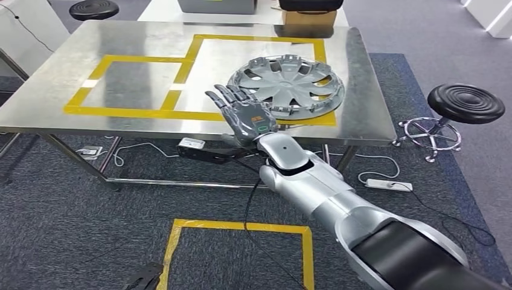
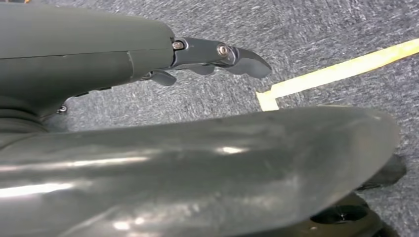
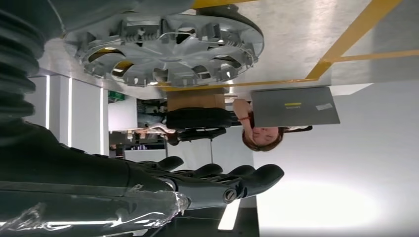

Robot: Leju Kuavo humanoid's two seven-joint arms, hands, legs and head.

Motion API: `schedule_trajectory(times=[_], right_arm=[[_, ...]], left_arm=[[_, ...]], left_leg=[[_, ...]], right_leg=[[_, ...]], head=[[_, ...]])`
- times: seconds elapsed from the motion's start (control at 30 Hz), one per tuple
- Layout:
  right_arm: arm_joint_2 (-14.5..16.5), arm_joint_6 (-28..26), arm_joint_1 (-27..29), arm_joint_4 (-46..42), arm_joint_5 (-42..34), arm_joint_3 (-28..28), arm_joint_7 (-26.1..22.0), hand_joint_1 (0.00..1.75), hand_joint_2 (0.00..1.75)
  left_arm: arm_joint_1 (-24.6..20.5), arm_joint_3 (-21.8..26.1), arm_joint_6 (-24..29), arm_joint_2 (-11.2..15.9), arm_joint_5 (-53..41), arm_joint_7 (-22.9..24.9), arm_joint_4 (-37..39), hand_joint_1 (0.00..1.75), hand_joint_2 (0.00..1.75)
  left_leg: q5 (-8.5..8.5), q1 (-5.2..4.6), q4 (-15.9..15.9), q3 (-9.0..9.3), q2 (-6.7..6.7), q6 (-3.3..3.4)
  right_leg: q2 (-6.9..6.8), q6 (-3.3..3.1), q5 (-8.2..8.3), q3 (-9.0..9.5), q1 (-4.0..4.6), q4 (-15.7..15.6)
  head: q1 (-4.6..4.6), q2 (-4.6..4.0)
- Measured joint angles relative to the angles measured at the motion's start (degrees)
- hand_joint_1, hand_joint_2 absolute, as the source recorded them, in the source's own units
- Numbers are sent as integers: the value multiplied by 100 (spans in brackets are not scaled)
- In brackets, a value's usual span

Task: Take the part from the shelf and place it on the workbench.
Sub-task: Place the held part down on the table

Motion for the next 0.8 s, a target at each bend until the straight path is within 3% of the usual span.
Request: schedule_trajectory(times=[0.1, 0.17, 0.23, 0.27, 0.3, 0.33, 0.4, 0.43, 0.5, 0.53, 0.6, 0.7, 0.73, 0.77, 0.8], right_arm=[[5, -7, 4, 11, -68, 2, -17, 0, 175], [7, -20, 16, 18, -166, 0, -55, 0, 175], [5, -17, 60, 32, -402, -39, -163, 0, 175], [1, -8, 116, 50, -597, -94, -253, 0, 175], [-8, 2, 198, 79, -831, -176, -364, 0, 175], [-28, 0, 299, 121, -1077, -286, -482, 0, 175], [-106, -33, 545, 259, -1603, -568, -746, 0, 175], [-165, -44, 684, 339, -1908, -747, -894, 0, 175], [-295, -37, 1009, 521, -2582, -1199, -1176, 0, 175], [-360, -34, 1196, 623, -2871, -1462, -1289, 0, 175], [-491, -47, 1586, 821, -3207, -1934, -1462, 0, 175], [-615, -57, 1956, 1027, -3306, -2380, -1567, 0, 175], [-630, -56, 1992, 1078, -3316, -2471, -1538, 0, 175], [-643, -50, 2007, 1127, -3340, -2551, -1454, 0, 175], [-650, -44, 2020, 1174, -3372, -2623, -1345, 0, 175]], left_arm=[[6, 1, -10, 2, -3, 0, 0, 0, 0], [12, 3, -14, 4, -3, -4, 0, 0, 0], [13, 4, -4, 5, 0, -24, 0, 0, 0], [16, 7, 6, 4, 6, -39, 0, 0, 0], [24, 9, 18, 4, 14, -54, 0, 0, 0], [36, 13, 33, 3, 23, -68, 0, 0, 0], [68, 19, 68, 7, 38, -95, 0, 0, 0], [84, 21, 86, 9, 43, -107, 0, 0, 0], [114, 27, 112, 10, 54, -136, 0, 0, 0], [136, 31, 124, 10, 57, -149, 0, 0, 0], [206, 42, 153, 11, 60, -166, 0, 0, 0], [284, 58, 175, 12, 60, -170, 0, 0, 0], [283, 60, 175, 7, 59, -170, 0, 0, 0], [278, 62, 174, 2, 56, -170, 0, 0, 0], [275, 65, 174, -1, 54, -170, 0, 0, 0]], left_leg=[[85, 21, -32, -47, 2, -106], [-251, 26, 218, -164, 4, -158], [-768, 28, 856, -347, 5, -193], [-888, 30, 1183, -416, 6, -207], [-870, 33, 1416, -437, 6, -218], [-736, 39, 1504, -392, 6, -226], [-454, 62, 1187, -40, 8, -236], [-457, 70, 851, 236, 5, -232], [-683, 71, 234, 675, -13, -163], [-767, 68, 67, 768, -25, -113], [-803, 63, -3, 774, -40, -47], [-757, 37, -13, 753, -24, 12], [-739, 24, -12, 739, -12, 35], [-725, 14, -12, 727, -2, 53], [-713, 5, -11, 718, 4, 68]], right_leg=[[1, -84, 122, -49, 3, -115], [-9, -159, 267, -157, -22, -149], [-9, -194, 386, -308, -24, -153], [-10, -196, 443, -385, -24, -153], [-14, -190, 501, -461, -24, -153], [-19, -179, 560, -534, -24, -152], [-27, -134, 672, -668, -27, -145], [-30, -103, 715, -728, -20, -133], [-39, -34, 789, -810, 1, -104], [-46, -7, 817, -836, 10, -104], [-54, -49, 818, -832, 10, -131], [-52, -283, 884, -835, 11, -177], [-48, -327, 937, -845, 7, -196], [-44, -327, 983, -854, 1, -214], [-42, -281, 1007, -852, -7, -236]], head=[[15, 0], [-1, 0], [-13, 0], [-14, 0], [-13, 0], [-15, 0], [-14, 0], [-15, 0], [-12, 0], [-8, 0], [2, 0], [16, 0], [17, 0], [19, 0], [19, 0]])
